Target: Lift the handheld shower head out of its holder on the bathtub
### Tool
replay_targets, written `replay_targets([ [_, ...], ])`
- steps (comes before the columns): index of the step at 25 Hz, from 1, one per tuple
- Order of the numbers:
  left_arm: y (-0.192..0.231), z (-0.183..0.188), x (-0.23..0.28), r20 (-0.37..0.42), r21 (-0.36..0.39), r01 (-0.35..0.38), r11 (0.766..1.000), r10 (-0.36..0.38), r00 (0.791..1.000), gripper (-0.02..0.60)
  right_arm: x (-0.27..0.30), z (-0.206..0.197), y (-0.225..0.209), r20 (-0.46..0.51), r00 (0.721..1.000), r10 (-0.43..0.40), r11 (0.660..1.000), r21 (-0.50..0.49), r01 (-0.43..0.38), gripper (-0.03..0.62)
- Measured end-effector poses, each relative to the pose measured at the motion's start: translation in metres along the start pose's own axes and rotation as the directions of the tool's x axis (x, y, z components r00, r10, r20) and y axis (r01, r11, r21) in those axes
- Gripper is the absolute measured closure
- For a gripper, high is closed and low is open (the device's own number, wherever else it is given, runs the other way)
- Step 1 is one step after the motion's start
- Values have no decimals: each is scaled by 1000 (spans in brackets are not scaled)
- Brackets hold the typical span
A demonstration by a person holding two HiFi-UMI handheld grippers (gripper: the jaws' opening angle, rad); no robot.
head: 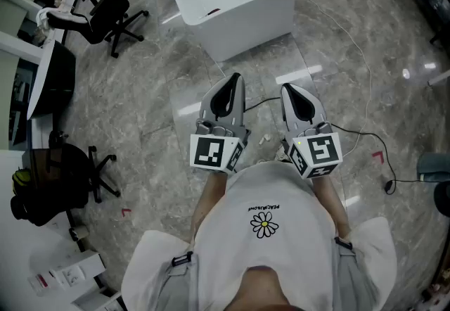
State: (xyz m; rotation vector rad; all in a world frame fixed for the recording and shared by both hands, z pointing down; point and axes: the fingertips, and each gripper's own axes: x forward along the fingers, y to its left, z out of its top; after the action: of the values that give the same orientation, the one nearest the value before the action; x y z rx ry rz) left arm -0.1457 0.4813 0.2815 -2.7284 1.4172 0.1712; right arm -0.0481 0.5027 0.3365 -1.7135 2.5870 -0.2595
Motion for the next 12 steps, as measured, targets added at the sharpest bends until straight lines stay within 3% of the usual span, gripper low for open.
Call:
replay_targets([
  [12, -13, -22, 36, -25, -9, -24, 1000, 24, 999, 581, -2, 0, -47, 28, 999, 18, 1000, -9, -17, 571],
])
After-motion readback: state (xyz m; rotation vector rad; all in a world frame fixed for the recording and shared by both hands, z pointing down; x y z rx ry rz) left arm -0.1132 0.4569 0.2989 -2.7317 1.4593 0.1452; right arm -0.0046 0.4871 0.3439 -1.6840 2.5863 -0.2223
